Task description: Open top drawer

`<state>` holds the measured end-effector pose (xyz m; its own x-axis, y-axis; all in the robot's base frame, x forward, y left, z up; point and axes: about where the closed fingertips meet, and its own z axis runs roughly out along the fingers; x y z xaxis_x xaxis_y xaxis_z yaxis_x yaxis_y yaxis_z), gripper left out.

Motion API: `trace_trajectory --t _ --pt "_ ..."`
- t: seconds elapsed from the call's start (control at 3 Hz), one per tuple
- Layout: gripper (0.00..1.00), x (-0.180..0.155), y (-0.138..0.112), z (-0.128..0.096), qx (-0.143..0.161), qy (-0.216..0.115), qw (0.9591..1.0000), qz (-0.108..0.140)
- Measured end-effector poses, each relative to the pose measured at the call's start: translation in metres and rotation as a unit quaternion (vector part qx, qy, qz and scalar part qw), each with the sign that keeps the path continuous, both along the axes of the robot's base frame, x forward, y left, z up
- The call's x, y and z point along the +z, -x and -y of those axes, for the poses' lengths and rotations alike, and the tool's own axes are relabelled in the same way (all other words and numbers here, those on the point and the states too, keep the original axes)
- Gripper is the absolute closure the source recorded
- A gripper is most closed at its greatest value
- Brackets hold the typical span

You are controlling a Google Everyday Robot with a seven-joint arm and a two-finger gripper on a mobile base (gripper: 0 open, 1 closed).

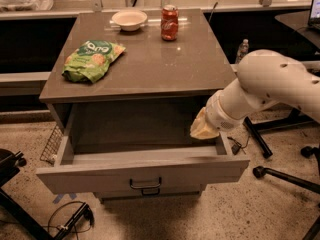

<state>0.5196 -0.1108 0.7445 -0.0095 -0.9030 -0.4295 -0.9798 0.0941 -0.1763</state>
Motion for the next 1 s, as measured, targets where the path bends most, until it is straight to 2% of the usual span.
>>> trace_trajectory --t 0.33,0.67,1.0 --pt "1.0 -0.023 -0.008 -0.01 0.005 0.001 1.0 -0.007" --pt "1.0 -0.07 -0.024 -0.03 0.008 -0.003 0.9995 -0.03" --pt "1.0 -0.07 -0.024 -0.03 0.008 -0.003 0.9995 -0.03"
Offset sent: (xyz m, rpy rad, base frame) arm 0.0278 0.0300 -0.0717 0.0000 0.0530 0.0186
